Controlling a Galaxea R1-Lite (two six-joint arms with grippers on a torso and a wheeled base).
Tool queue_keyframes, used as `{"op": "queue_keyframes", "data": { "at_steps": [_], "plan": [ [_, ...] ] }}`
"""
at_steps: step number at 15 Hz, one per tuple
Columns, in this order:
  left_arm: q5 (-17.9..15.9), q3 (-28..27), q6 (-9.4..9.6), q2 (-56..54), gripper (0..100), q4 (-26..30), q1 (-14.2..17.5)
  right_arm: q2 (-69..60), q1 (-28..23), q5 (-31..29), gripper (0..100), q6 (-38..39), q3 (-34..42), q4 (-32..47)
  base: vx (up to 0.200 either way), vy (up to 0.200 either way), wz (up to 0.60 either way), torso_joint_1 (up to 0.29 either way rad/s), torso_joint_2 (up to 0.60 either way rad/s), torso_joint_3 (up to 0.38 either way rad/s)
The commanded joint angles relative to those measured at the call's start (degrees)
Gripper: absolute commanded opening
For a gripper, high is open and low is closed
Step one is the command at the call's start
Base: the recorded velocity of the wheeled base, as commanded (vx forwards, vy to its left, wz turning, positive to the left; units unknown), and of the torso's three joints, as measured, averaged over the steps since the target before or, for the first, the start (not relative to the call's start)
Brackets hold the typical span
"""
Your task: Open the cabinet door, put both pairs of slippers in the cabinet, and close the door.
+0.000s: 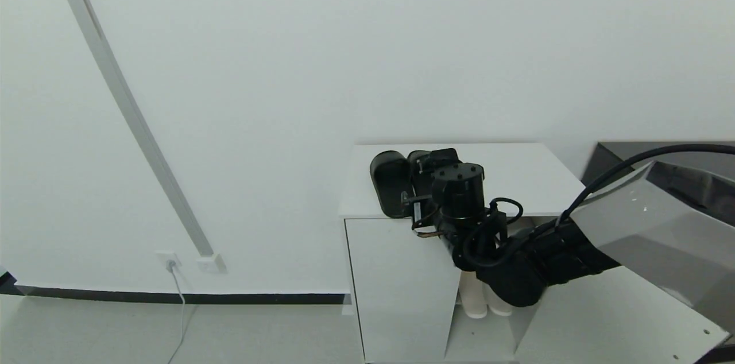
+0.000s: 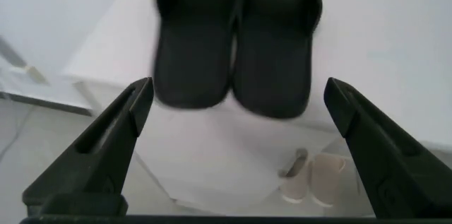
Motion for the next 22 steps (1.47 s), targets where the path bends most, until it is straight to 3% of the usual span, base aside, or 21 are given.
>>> {"op": "queue_keyframes", "data": {
  "at_steps": [1, 5, 9, 14, 18, 19, 22],
  "plan": [
    [0.06, 0.0, -0.04, 0.0, 0, -0.04, -0.01, 1.85, 0.08, 0.01, 100, 0.1, -0.61, -0.14, 0.2, 0.0, 0.0, 0.007, 0.0, 0.002],
    [0.06, 0.0, -0.04, 0.0, 0, -0.04, -0.01, 7.3, -0.44, 0.01, 100, 2.74, -4.83, 0.3, 0.2, 0.0, 0.0, 0.004, 0.0, 0.002],
    [0.15, 0.0, -0.04, 0.0, 0, -0.04, -0.01, 11.34, -2.38, 0.1, 100, 2.74, -10.01, 1.36, 0.0, 0.0, 0.0, 0.0, 0.0, 0.0],
    [0.15, 0.0, -0.13, 0.0, 0, -0.04, -0.01, 16.88, -3.43, 0.8, 100, 2.65, -23.02, 8.92, 0.0, 0.0, 0.0, 0.0, 0.0, 0.0],
    [0.06, 0.0, -0.13, 0.0, 0, -0.04, -0.01, 18.64, -3.43, 0.8, 100, 2.65, -28.56, 12.08, 0.0, 0.0, 0.0, 0.0, 0.0, 0.0],
    [0.15, 0.0, -0.13, 0.0, 0, -0.04, -0.01, 18.99, -3.43, 0.8, 0, 2.74, -28.91, 12.34, 0.0, 0.0, 0.0, 0.0, 0.0, 0.0],
    [0.15, 0.0, -0.22, 0.0, 0, -0.04, -0.01, 19.08, -3.34, 1.42, 0, 2.65, -29.08, 12.43, 0.0, 0.0, 0.0, 0.0, 0.0, 0.0]
  ]
}}
